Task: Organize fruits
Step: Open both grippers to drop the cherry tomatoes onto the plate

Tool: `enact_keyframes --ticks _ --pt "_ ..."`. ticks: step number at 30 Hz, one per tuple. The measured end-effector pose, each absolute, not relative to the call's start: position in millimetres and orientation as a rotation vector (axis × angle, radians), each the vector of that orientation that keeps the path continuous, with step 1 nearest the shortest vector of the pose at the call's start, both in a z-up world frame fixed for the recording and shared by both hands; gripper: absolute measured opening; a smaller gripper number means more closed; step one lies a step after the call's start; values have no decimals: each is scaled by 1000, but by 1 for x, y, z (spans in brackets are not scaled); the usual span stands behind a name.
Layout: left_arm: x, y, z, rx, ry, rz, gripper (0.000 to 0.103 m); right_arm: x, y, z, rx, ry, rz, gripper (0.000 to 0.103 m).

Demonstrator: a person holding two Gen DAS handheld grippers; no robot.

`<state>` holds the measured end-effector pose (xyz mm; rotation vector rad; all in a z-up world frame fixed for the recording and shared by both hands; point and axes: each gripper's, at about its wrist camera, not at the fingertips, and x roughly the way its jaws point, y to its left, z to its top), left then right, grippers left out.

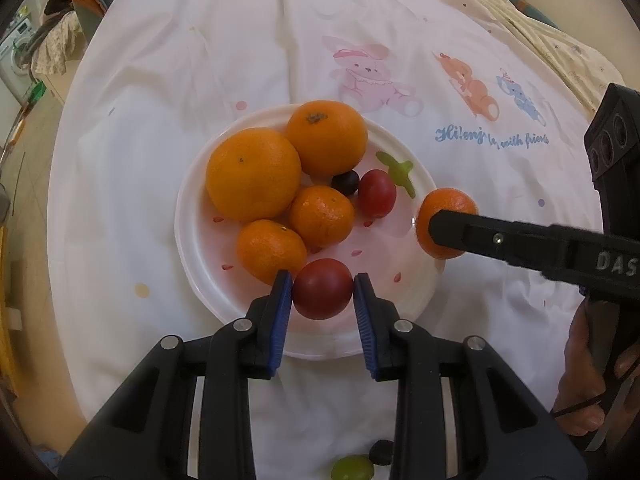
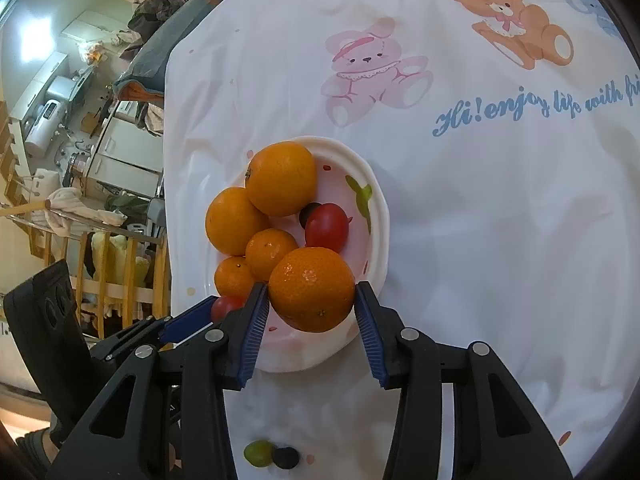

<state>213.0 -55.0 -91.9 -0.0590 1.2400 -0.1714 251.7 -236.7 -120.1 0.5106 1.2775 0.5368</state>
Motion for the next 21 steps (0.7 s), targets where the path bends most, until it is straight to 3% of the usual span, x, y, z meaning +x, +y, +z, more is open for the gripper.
enact_keyframes --ticks 1,2,3,5,21 --pt "213 -56 -93 -55 1250 -176 28 252 -237 -120 517 1273 535 70" --pt "213 -56 -94 -51 1261 -180 33 252 -238 -118 514 1256 526 73" --pt "213 -56 -94 -51 1264 -180 50 251 -239 -115 503 1242 518 73" --pt "211 -55 -93 -54 1253 -169 70 251 -242 -112 489 1222 506 73" --pt "202 -38 -68 -70 1136 -109 71 242 -261 -98 517 1170 441 73"
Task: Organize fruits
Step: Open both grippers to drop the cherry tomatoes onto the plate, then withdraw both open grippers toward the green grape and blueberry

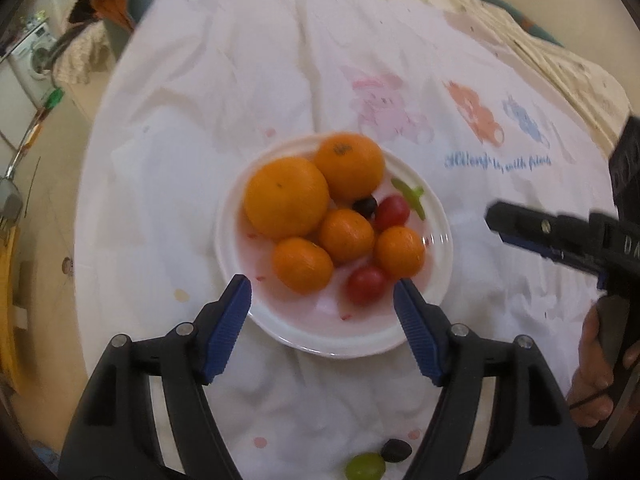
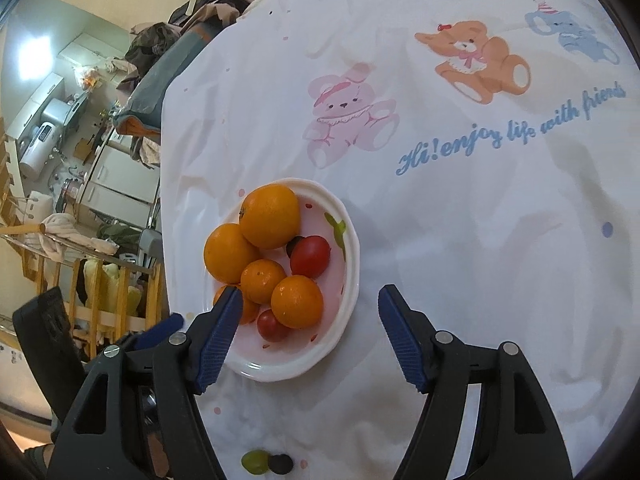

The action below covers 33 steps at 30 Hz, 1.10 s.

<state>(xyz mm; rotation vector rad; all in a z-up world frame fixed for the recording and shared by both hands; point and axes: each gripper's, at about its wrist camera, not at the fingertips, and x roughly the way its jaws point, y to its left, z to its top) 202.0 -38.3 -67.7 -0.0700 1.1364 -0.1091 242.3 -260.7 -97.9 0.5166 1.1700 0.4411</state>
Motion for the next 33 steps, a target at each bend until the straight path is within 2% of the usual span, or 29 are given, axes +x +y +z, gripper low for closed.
enact_keyframes --ticks 17,26,33 --pt "148 -8 -33 -131 1066 -85 71 173 -275 -72 534 1133 414 73" --pt "106 -21 -44 -58 1109 -159 71 139 -285 -81 581 1179 357 73" --pt "86 -45 -74 60 1234 -255 71 131 -287 -89 575 1222 302 73"
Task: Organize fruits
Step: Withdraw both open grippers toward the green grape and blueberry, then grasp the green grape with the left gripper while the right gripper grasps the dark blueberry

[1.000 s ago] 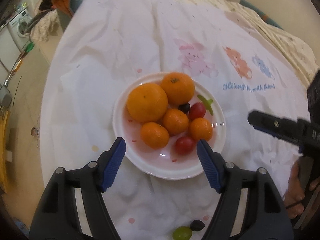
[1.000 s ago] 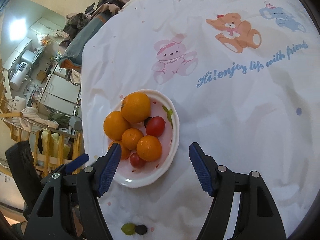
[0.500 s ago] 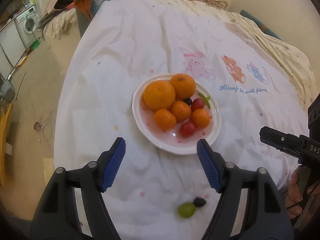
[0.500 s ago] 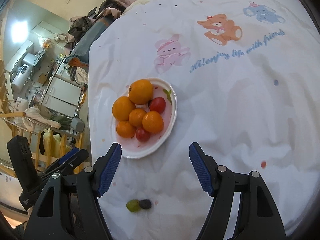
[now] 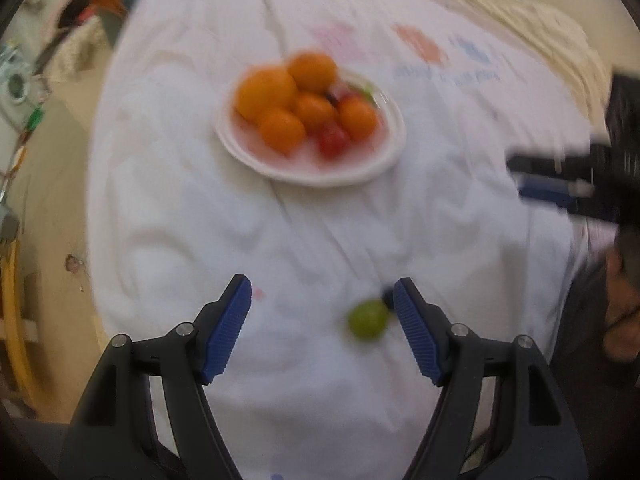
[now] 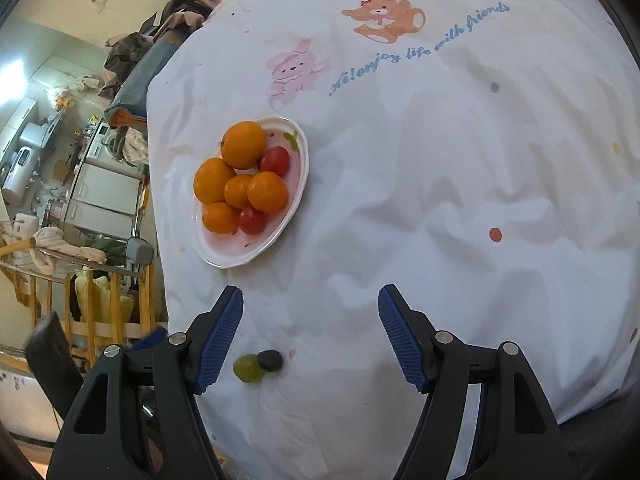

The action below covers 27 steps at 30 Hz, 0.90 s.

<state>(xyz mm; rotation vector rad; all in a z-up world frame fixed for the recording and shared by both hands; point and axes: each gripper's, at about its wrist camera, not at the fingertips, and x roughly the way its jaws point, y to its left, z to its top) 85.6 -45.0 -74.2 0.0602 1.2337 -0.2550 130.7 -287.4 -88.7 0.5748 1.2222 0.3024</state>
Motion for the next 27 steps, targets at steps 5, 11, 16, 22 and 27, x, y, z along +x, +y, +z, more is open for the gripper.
enact_keyframes --ticks 5,11,16,22,27 --pt "79 -70 -96 152 1303 -340 68 131 -288 -91 576 1230 297 73" --pt "81 -89 -113 298 1343 -426 48 130 -290 -93 585 1236 294 73" --pt "89 -85 -117 243 1384 -462 35 131 -290 -95 586 1241 295 73" --pt "81 -94 -116 304 1358 -484 33 131 -288 -95 576 1249 297 73" --pt "80 -92 -111 287 1351 -470 24 131 -286 -96 568 1256 296 73"
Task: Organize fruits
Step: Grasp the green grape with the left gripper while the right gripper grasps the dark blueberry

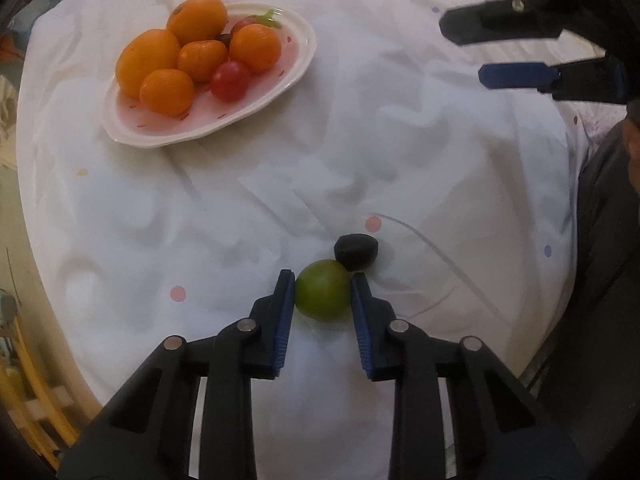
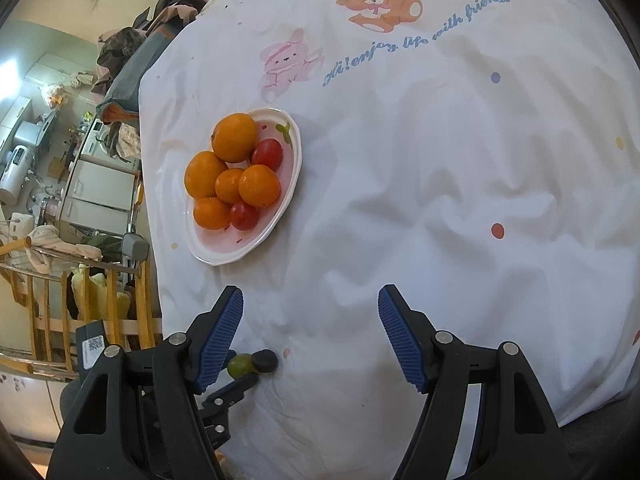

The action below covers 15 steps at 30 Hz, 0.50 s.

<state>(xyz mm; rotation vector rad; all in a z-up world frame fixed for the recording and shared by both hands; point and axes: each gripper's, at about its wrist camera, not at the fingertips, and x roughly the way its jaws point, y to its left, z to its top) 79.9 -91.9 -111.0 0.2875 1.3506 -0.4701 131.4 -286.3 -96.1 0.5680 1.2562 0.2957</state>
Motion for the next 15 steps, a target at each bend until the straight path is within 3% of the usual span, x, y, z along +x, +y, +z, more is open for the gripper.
enact_keyframes --ticks 12,15 --pt "90 -34 -48 0 1202 -335 24 128 -264 -102 478 1301 353 73" --pt "102 -9 -44 -82 1172 -217 24 125 -239 -107 413 1336 433 64"
